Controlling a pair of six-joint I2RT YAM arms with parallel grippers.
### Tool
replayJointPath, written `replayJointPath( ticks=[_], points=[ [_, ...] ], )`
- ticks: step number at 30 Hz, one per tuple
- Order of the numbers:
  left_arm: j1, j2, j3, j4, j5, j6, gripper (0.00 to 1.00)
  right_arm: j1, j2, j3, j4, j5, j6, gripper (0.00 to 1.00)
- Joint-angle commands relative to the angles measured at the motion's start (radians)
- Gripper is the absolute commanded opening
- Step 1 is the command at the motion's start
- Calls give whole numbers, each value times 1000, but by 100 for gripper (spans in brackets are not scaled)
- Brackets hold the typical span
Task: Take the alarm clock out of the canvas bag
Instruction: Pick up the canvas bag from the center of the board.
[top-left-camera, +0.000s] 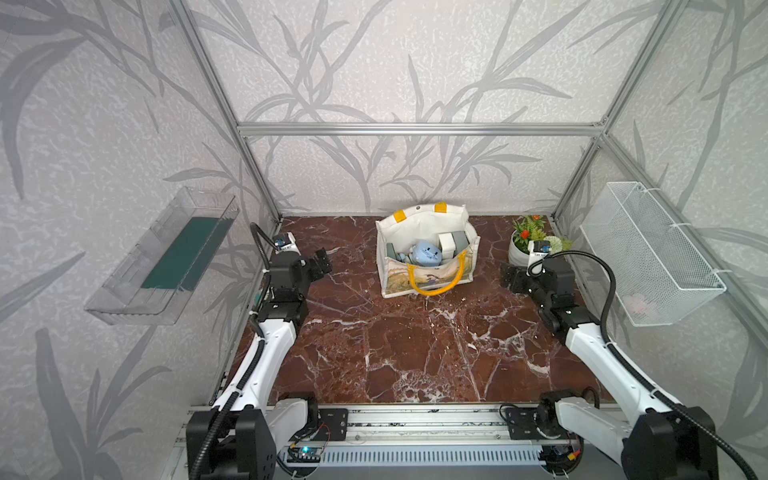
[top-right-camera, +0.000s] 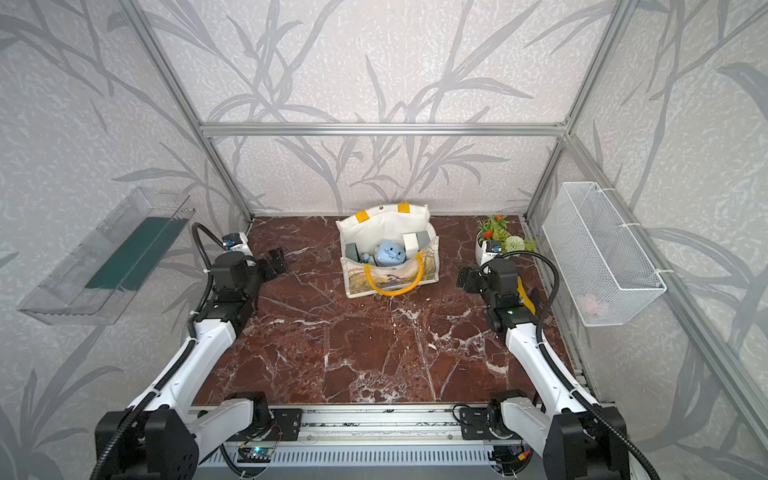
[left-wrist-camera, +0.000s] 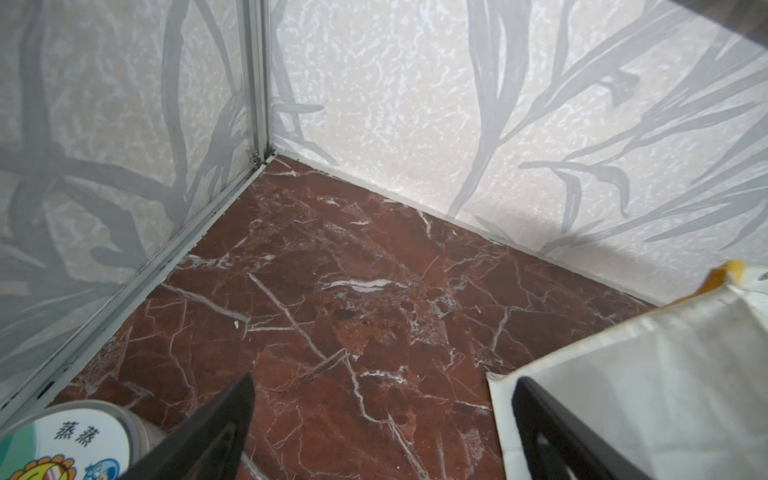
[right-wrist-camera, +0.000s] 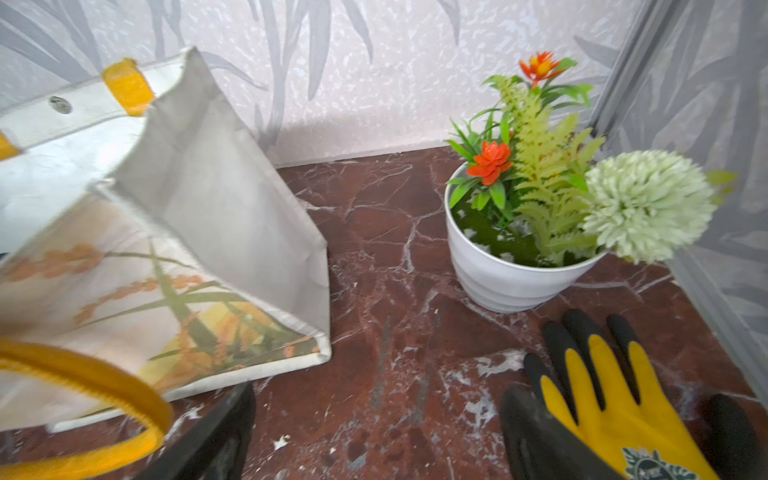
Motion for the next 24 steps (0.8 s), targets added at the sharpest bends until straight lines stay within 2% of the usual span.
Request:
replayJointPath(
  ticks=[1, 5, 11, 15, 24],
  points=[
    [-26, 1, 105, -139, 59, 23, 99, 0, -24, 31, -73, -128, 166, 87],
    [-84, 55, 233, -250, 53, 109, 98, 29, -27, 62, -82, -159, 254, 84],
    [-171, 190, 410, -355, 37, 232, 98, 149, -30, 150, -139, -123, 250, 84],
    [-191, 284, 510, -367, 42, 259, 98, 221, -24, 196, -165, -99, 241, 83],
    [-240, 578, 887, -540, 96, 335, 96, 342, 21, 280, -189, -114, 240, 82]
  ],
)
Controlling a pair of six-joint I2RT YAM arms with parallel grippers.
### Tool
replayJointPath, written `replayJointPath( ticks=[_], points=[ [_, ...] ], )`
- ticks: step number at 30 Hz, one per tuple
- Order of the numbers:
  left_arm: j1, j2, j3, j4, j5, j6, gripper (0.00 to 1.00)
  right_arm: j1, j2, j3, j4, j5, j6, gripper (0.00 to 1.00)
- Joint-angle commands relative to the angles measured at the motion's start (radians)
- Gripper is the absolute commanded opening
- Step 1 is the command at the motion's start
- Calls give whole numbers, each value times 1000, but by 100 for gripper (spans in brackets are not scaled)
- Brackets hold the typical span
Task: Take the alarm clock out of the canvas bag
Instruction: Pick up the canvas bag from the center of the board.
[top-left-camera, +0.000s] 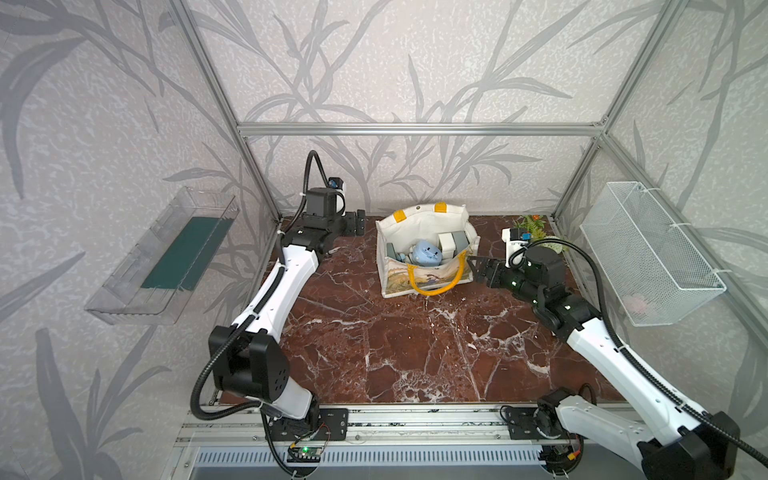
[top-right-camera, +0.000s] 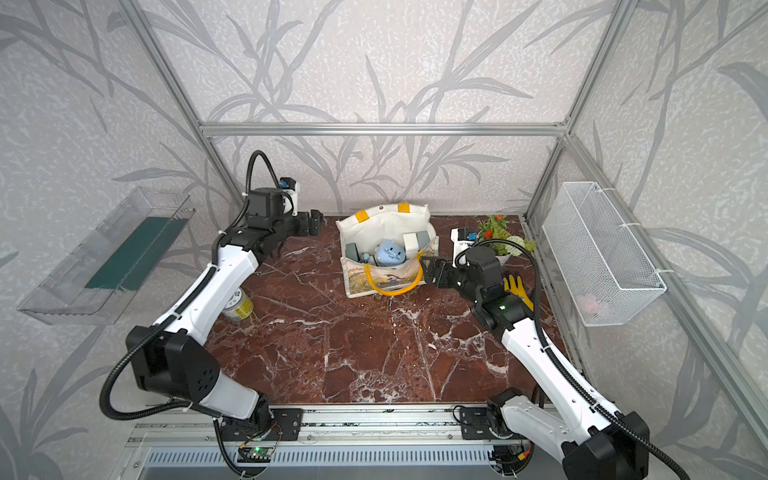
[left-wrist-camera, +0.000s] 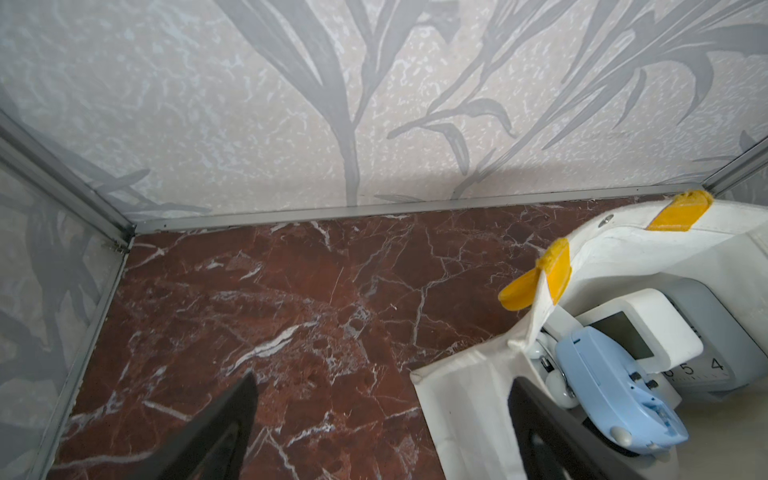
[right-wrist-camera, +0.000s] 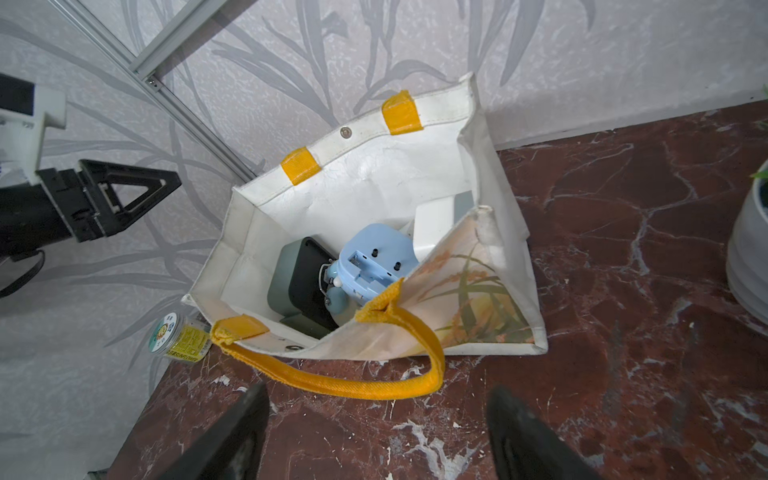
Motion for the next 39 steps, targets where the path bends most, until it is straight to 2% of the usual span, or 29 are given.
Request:
replayJointPath(
  ticks=[1, 10, 14, 19, 25, 27, 31, 37, 39],
  points=[
    [-25, 86, 138, -119, 33, 66, 94, 44, 24, 37, -18, -5, 2, 82],
    [-91, 355, 499, -379, 138, 158, 84, 75, 65, 64, -33, -21, 5, 82],
    [-107, 440, 604, -470, 185, 176, 79, 75, 63, 72, -59, -14, -9, 82],
    [-121, 479, 630, -512, 213, 198, 74, 75, 57, 72, -84, -6, -25, 82],
    [-124, 501, 629, -529, 194, 197, 65, 75, 66, 76, -90, -6, -40, 82],
    [-124, 505, 629, -529, 207, 197, 58, 75, 67, 77, -93, -6, -42, 82],
    [-125, 505, 629, -528, 225, 192, 31, 75, 67, 77, -102, 6, -46, 82],
    [-125, 482, 595, -497, 249, 181, 0, 74, 67, 78, -112, 8, -57, 82],
    [-125, 465, 575, -482, 252, 176, 0, 75, 72, 89, -114, 7, -66, 82]
  ],
)
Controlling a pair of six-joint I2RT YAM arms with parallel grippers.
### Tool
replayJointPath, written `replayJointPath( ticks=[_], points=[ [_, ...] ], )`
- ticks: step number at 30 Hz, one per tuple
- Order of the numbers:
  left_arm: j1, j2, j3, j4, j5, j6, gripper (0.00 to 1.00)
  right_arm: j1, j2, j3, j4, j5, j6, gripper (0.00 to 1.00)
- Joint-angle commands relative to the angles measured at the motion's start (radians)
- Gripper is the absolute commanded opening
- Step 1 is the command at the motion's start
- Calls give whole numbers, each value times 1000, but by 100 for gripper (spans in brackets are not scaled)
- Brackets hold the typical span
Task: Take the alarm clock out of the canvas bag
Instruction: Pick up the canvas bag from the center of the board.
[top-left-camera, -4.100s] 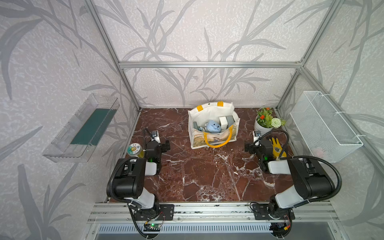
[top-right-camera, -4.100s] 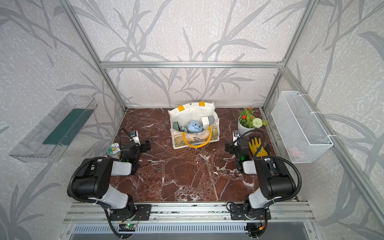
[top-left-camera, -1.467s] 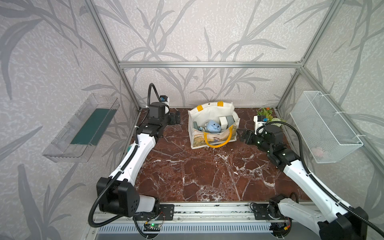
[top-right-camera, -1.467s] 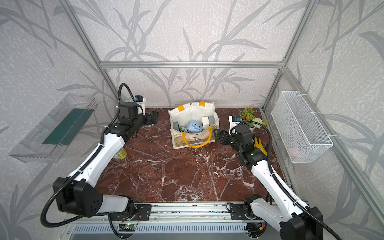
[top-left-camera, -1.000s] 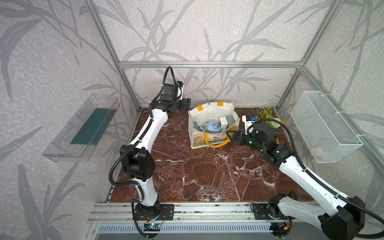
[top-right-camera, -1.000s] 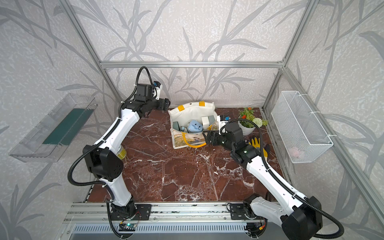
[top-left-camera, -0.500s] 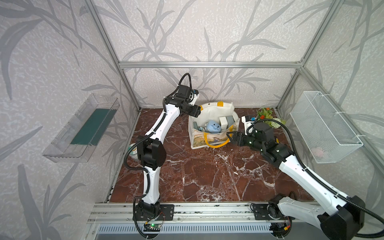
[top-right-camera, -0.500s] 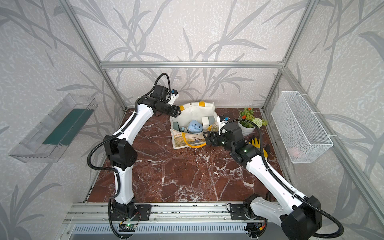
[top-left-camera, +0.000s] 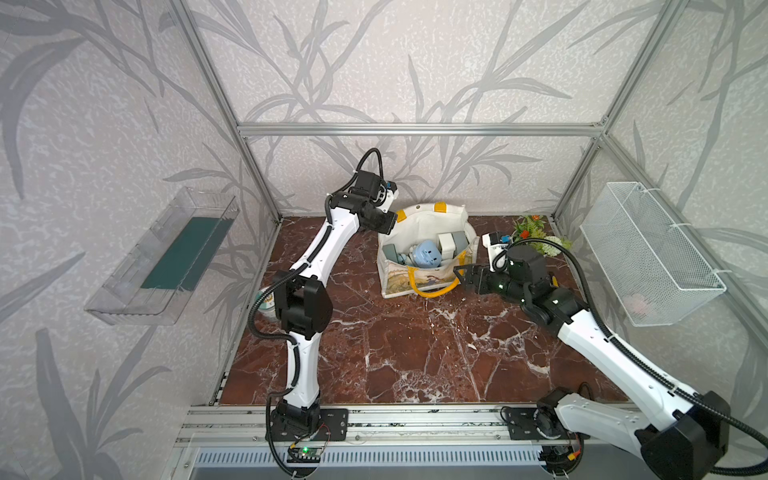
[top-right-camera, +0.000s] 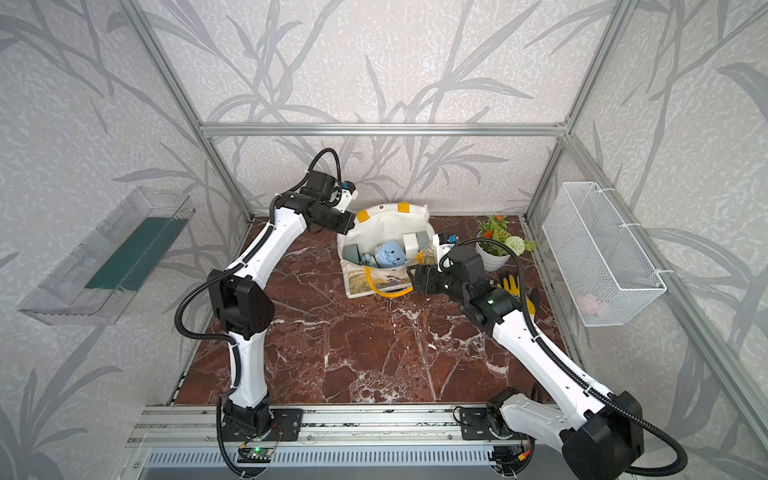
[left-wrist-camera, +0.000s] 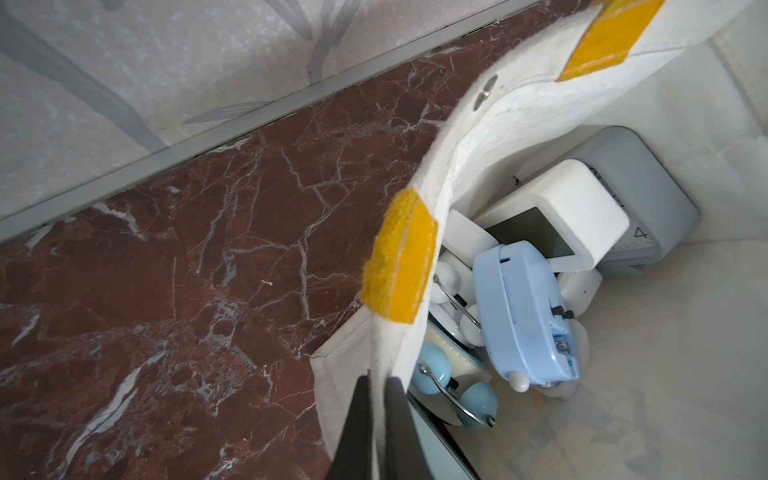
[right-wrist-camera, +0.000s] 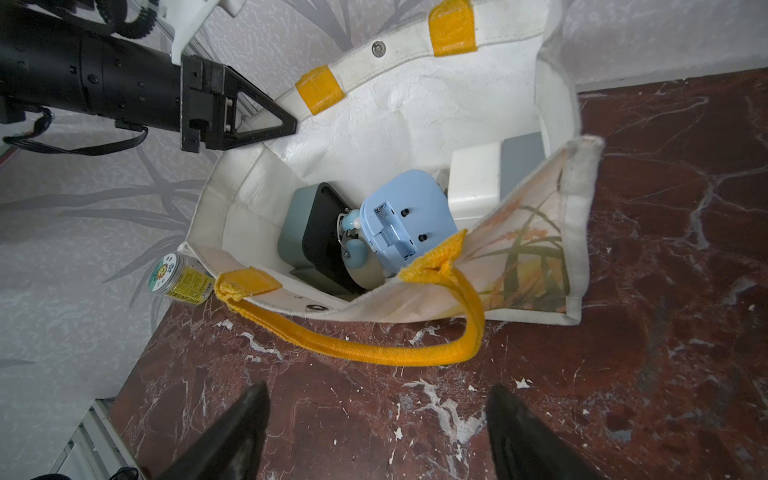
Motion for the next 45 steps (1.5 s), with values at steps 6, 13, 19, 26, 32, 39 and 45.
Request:
replayJointPath(
  ticks=[6, 13, 19, 26, 32, 39, 45],
  points=[
    [-1, -144, -167, 142, -22, -48, 0, 3, 40, 90, -16, -19, -34, 83],
    [3, -301, -358, 314, -93, -110, 0, 7, 80, 148, 6, -70, -35, 83],
    [7, -372, -430, 355, -128, -132, 0, 23, 146, 196, 5, -78, -56, 83],
    [8, -448, -525, 402, -180, -150, 0, 61, 270, 301, -47, -67, -88, 88],
    [8, -543, -641, 478, -229, -166, 0, 107, 379, 364, -65, -81, -127, 86],
    [8, -651, -769, 563, -264, -190, 0, 137, 465, 359, -110, -108, -122, 85],
    [7, -724, -849, 594, -262, -201, 0, 147, 481, 320, -118, -111, -111, 84]
  ],
)
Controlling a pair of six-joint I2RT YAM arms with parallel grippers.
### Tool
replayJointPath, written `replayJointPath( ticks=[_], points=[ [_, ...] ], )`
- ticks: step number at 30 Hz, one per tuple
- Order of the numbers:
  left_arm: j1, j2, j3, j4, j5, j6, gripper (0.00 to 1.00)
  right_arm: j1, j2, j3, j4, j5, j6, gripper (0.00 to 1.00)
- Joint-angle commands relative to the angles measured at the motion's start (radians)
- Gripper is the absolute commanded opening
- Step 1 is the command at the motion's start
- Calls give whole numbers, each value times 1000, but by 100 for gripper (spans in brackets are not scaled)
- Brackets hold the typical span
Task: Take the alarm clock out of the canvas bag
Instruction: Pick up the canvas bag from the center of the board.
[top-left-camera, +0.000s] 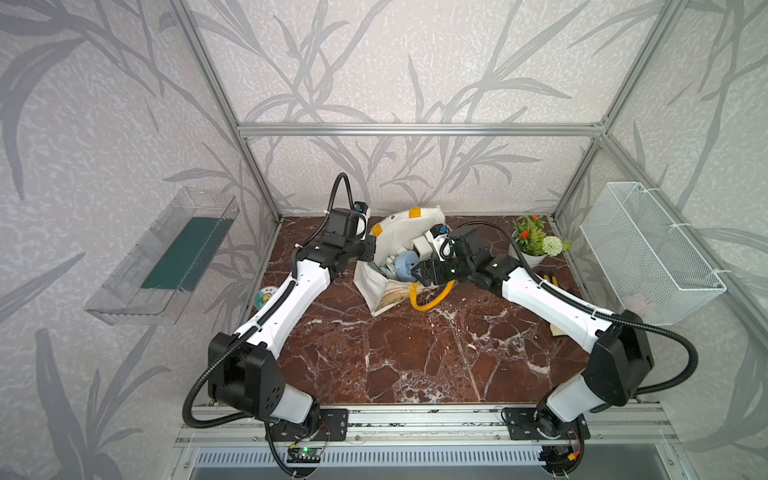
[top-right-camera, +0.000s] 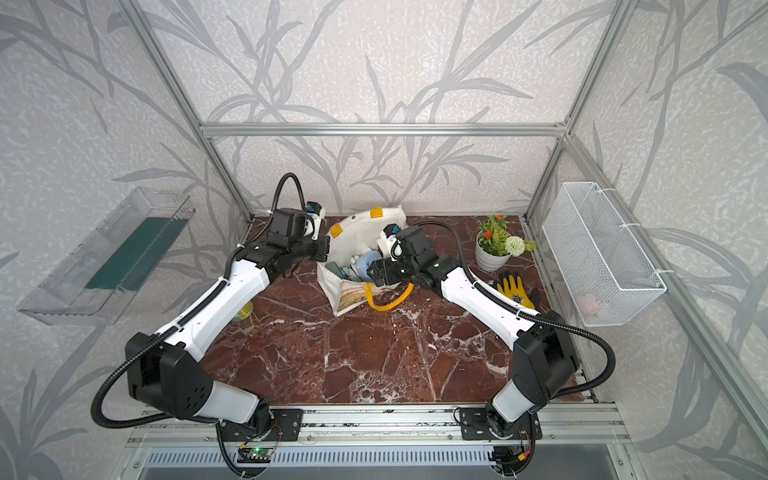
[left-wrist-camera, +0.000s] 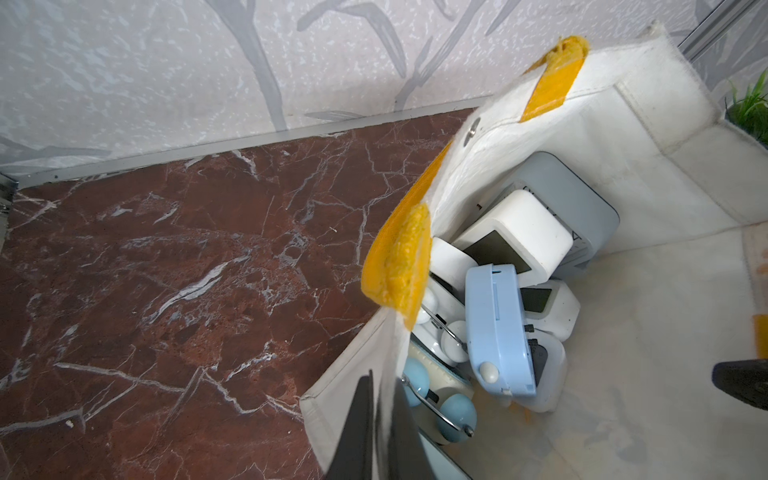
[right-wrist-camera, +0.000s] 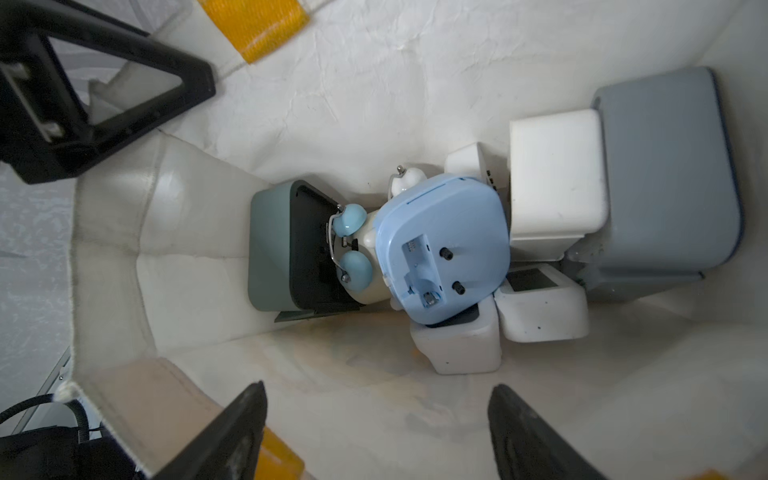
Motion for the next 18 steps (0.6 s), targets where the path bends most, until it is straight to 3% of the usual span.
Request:
replayJointPath(
  ticks=[1, 11, 18],
  points=[
    [6, -96, -18, 143, -34, -21, 0, 8, 11, -31, -42, -12, 6, 84],
    [-4, -165, -101, 192, -18, -47, 0, 17, 19, -97, -35, -36, 45, 83],
    [-73, -176, -98, 169, -77, -8, 0, 17, 2, -145, -7, -27, 62, 82]
  ],
)
